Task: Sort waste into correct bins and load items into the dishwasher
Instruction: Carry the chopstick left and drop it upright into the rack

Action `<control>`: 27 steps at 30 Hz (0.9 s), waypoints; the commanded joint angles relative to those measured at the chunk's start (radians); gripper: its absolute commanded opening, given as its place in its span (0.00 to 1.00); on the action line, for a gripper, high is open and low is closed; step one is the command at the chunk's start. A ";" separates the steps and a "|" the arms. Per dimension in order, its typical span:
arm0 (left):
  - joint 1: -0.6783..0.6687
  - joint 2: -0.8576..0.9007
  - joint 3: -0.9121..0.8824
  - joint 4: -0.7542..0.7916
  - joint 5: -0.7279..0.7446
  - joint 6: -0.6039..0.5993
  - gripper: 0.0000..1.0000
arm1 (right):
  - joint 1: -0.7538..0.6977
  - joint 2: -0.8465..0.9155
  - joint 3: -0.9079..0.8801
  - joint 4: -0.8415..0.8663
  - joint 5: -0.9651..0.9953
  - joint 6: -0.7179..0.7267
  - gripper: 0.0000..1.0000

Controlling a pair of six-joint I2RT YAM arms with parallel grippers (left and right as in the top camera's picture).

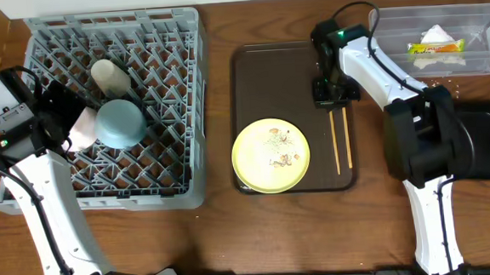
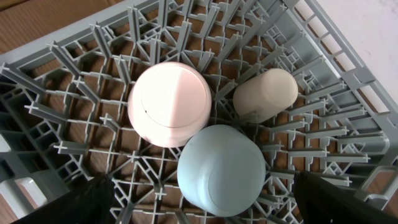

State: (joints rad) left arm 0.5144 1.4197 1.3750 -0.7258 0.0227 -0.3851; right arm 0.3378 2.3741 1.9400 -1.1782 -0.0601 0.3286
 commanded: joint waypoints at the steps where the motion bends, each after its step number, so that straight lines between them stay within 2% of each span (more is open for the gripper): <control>1: 0.002 0.006 0.005 0.000 -0.008 0.006 0.93 | -0.004 0.010 0.058 -0.027 -0.010 -0.005 0.01; 13: 0.002 0.006 0.005 0.000 -0.008 0.006 0.93 | -0.060 0.010 0.463 -0.200 0.029 -0.060 0.01; 20: 0.002 0.006 0.005 0.000 -0.008 0.006 0.93 | -0.142 0.010 0.599 -0.248 0.014 -0.044 0.01; 27: 0.002 0.006 0.005 0.000 -0.008 0.006 0.93 | -0.206 0.010 0.624 -0.235 -0.271 -0.100 0.01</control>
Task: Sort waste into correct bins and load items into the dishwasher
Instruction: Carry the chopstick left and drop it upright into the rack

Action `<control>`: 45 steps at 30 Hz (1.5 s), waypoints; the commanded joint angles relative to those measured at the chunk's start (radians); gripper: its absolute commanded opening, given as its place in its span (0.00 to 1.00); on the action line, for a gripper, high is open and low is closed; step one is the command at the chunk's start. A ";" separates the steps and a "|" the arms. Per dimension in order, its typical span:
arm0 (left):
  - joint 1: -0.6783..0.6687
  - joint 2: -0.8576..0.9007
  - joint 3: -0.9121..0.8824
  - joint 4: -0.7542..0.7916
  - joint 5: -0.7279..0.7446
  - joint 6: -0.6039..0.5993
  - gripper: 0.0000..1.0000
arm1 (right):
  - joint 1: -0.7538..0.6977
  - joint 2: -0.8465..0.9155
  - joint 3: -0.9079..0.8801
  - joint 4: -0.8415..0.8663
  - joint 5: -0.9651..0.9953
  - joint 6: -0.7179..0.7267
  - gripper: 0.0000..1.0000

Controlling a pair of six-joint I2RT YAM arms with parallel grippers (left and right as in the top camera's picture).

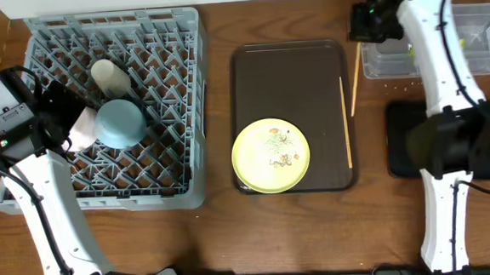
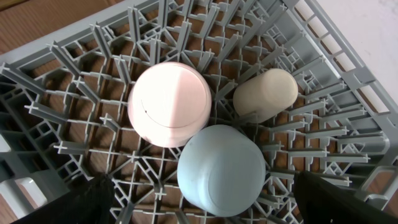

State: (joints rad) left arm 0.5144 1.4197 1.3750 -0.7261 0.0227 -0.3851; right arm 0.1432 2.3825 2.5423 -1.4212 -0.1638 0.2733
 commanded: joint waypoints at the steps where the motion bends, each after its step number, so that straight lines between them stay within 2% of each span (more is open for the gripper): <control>1: 0.002 0.006 0.005 0.001 -0.008 0.006 0.93 | -0.012 0.002 0.022 0.019 -0.203 -0.043 0.01; 4: 0.002 0.006 0.005 0.001 -0.008 0.006 0.93 | 0.000 0.002 0.022 0.103 -0.371 -0.037 0.01; 6: 0.002 0.006 0.005 0.001 -0.008 0.006 0.93 | 0.023 0.002 0.022 0.180 -0.431 0.023 0.01; 8: 0.002 0.006 0.005 0.001 -0.008 0.006 0.93 | 0.064 0.002 0.021 0.284 -0.427 0.121 0.01; 16: 0.002 0.006 0.005 0.001 -0.008 0.006 0.93 | 0.295 0.026 0.021 0.651 -0.335 0.355 0.01; 21: 0.002 0.006 0.005 0.001 -0.008 0.006 0.93 | 0.426 0.053 0.021 0.787 -0.336 0.433 0.01; 30: 0.002 0.006 0.005 0.001 -0.008 0.006 0.93 | 0.560 0.092 0.020 0.848 -0.251 0.398 0.01; 42: 0.002 0.006 0.005 0.001 -0.008 0.006 0.93 | 0.565 0.124 -0.024 0.834 -0.229 0.390 0.02; 45: 0.002 0.006 0.005 0.001 -0.008 0.006 0.93 | 0.565 0.124 -0.028 0.830 -0.229 0.389 0.07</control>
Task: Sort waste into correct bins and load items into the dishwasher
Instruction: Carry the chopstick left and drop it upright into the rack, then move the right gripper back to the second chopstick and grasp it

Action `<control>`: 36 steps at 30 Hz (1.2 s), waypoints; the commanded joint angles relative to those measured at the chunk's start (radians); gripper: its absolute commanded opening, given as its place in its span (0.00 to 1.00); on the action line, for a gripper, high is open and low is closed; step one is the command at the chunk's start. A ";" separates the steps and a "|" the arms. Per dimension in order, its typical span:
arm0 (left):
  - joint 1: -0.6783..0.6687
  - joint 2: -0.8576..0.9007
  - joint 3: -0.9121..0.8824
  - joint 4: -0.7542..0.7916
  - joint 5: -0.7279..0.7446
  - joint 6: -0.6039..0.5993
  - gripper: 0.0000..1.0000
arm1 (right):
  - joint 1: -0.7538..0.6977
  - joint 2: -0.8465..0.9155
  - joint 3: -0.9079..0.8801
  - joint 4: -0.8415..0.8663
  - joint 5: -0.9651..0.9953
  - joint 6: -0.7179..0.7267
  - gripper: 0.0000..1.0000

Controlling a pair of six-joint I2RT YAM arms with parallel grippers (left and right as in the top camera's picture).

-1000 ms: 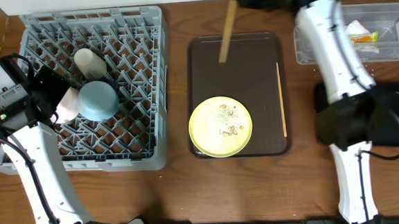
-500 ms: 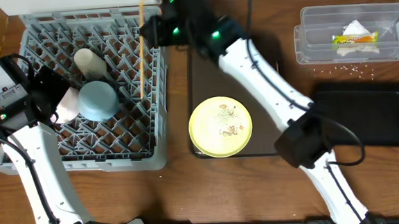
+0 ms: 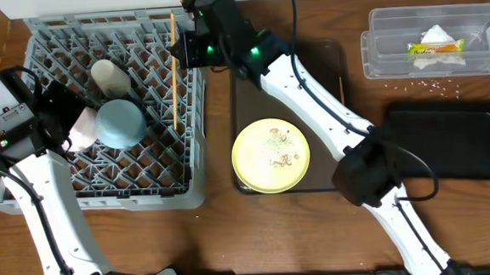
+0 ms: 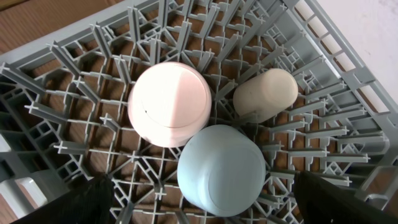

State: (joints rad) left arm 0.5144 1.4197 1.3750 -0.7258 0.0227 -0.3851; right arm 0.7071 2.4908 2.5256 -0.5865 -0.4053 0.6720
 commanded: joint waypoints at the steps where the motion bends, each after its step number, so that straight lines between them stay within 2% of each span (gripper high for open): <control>1: 0.002 0.006 0.005 0.000 -0.008 0.006 0.93 | 0.001 0.016 -0.011 -0.006 0.013 -0.018 0.08; 3: 0.002 0.006 0.005 0.000 -0.008 0.006 0.93 | 0.001 0.016 -0.013 -0.009 0.013 -0.033 0.10; 5: 0.002 0.006 0.005 0.000 -0.008 0.006 0.94 | 0.001 0.016 -0.015 -0.016 0.013 -0.035 0.18; 6: 0.002 0.006 0.005 0.000 -0.008 0.006 0.93 | 0.001 0.016 -0.015 -0.019 0.013 -0.036 0.25; 7: 0.002 0.006 0.005 0.000 -0.008 0.006 0.94 | 0.000 0.016 -0.015 -0.019 0.013 -0.049 0.39; 8: 0.002 0.006 0.005 0.000 -0.008 0.006 0.93 | -0.002 0.016 -0.015 -0.019 0.013 -0.058 0.43; 15: 0.002 0.006 0.005 0.000 -0.008 0.006 0.93 | -0.051 -0.019 -0.014 -0.034 0.013 -0.118 0.56; 18: 0.002 0.006 0.005 0.000 -0.008 0.006 0.93 | -0.101 -0.062 -0.014 -0.072 0.018 -0.158 0.76; 19: 0.002 0.006 0.005 0.000 -0.008 0.006 0.93 | -0.123 -0.079 -0.014 -0.093 0.025 -0.158 0.80; 23: 0.002 0.006 0.005 0.000 -0.008 0.006 0.93 | -0.216 -0.127 -0.014 -0.235 0.043 -0.228 0.81; 26: 0.002 0.006 0.005 0.000 -0.008 0.006 0.94 | -0.288 -0.137 -0.014 -0.406 0.062 -0.301 0.84; 32: 0.002 0.006 0.005 0.000 -0.008 0.006 0.94 | -0.370 -0.132 -0.029 -0.799 0.366 -0.330 0.84; 36: 0.002 0.006 0.005 0.000 -0.008 0.006 0.94 | -0.373 -0.132 -0.073 -0.915 0.473 -0.333 0.78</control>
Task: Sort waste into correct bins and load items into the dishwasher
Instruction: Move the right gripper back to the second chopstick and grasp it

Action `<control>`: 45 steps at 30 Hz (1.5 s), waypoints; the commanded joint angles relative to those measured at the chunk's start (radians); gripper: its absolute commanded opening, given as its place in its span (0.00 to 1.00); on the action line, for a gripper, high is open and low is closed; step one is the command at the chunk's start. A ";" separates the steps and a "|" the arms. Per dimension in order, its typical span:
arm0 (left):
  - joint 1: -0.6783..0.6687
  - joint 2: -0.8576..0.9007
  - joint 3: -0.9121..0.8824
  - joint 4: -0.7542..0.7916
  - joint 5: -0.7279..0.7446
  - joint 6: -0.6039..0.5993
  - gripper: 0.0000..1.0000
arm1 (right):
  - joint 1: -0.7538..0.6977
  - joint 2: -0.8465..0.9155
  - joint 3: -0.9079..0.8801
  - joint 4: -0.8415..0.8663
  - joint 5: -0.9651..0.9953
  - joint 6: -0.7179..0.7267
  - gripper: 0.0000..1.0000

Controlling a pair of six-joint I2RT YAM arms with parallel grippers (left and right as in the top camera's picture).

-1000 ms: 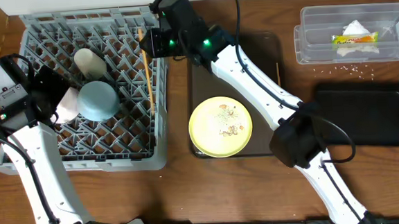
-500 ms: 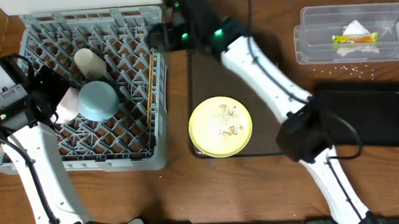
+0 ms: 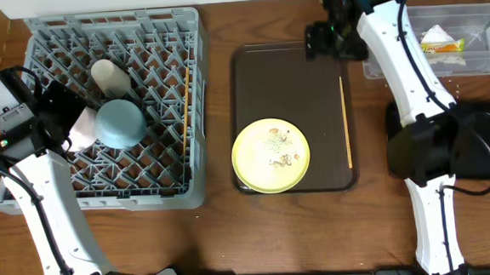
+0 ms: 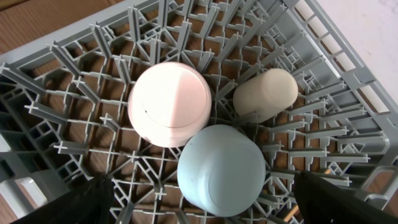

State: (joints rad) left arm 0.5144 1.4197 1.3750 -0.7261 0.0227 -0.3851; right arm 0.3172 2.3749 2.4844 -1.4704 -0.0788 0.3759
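The grey dish rack (image 3: 60,187) holds a beige cup (image 3: 110,76), a blue cup (image 3: 120,122) and a pink cup (image 4: 169,104), all upside down. One wooden chopstick (image 3: 185,107) lies in the rack's right side. A second chopstick (image 3: 345,123) lies on the brown tray (image 3: 288,75), beside a yellow plate (image 3: 271,155). My right gripper (image 3: 323,41) hangs over the tray's far right corner, open and empty. My left gripper (image 4: 205,208) stands open just above the cups, its dark fingers (image 4: 93,202) in the lower corners of the wrist view.
A clear bin (image 3: 393,56) at the back right holds a wrapper (image 3: 435,47) and white paper. A black bin (image 3: 488,144) sits below it, partly under the right arm. Crumbs lie on the wood between the two bins.
The chopstick that my right gripper held over the rack now lies in the rack's right side. The gripper is empty and has moved back over the tray's far right corner. The left arm is unchanged.
My right gripper was down at two chopsticks on the tray's right side. Then it held one chopstick up near the clear bin, the other left on the tray. Then it held that chopstick over the rack. Now the chopstick rests in the rack.
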 commanded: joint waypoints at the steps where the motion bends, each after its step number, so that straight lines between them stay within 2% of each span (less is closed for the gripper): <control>1: 0.002 0.006 0.005 0.001 -0.008 0.006 0.93 | 0.017 -0.016 -0.050 -0.045 0.146 -0.042 0.74; 2: 0.002 0.006 0.005 0.001 -0.008 0.006 0.93 | 0.017 -0.016 -0.068 -0.049 0.145 -0.041 0.65; 4: 0.002 0.006 0.005 0.001 -0.008 0.006 0.94 | 0.018 -0.016 -0.118 -0.039 0.145 -0.041 0.55; 8: 0.002 0.006 0.005 0.001 -0.008 0.006 0.93 | 0.018 -0.016 -0.233 0.034 0.117 -0.040 0.53; 11: 0.002 0.006 0.005 0.001 -0.008 0.006 0.93 | 0.018 -0.016 -0.309 0.077 0.080 -0.040 0.43; 26: 0.002 0.006 0.005 0.001 -0.008 0.006 0.93 | 0.009 -0.016 -0.510 0.213 0.081 -0.060 0.45; 33: 0.002 0.006 0.005 0.001 -0.009 0.006 0.93 | 0.002 -0.016 -0.592 0.265 0.069 -0.070 0.42; 36: 0.002 0.006 0.005 0.001 -0.008 0.006 0.93 | 0.002 -0.016 -0.615 0.289 0.046 -0.070 0.30; 39: 0.002 0.006 0.005 0.001 -0.008 0.006 0.93 | 0.004 -0.016 -0.621 0.310 0.043 -0.066 0.01; 45: 0.002 0.006 0.005 0.001 -0.008 0.006 0.93 | 0.010 -0.026 -0.529 0.324 -0.014 -0.033 0.01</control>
State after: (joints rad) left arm 0.5144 1.4197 1.3750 -0.7258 0.0227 -0.3851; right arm 0.3286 2.3478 1.8988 -1.1534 -0.0383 0.3225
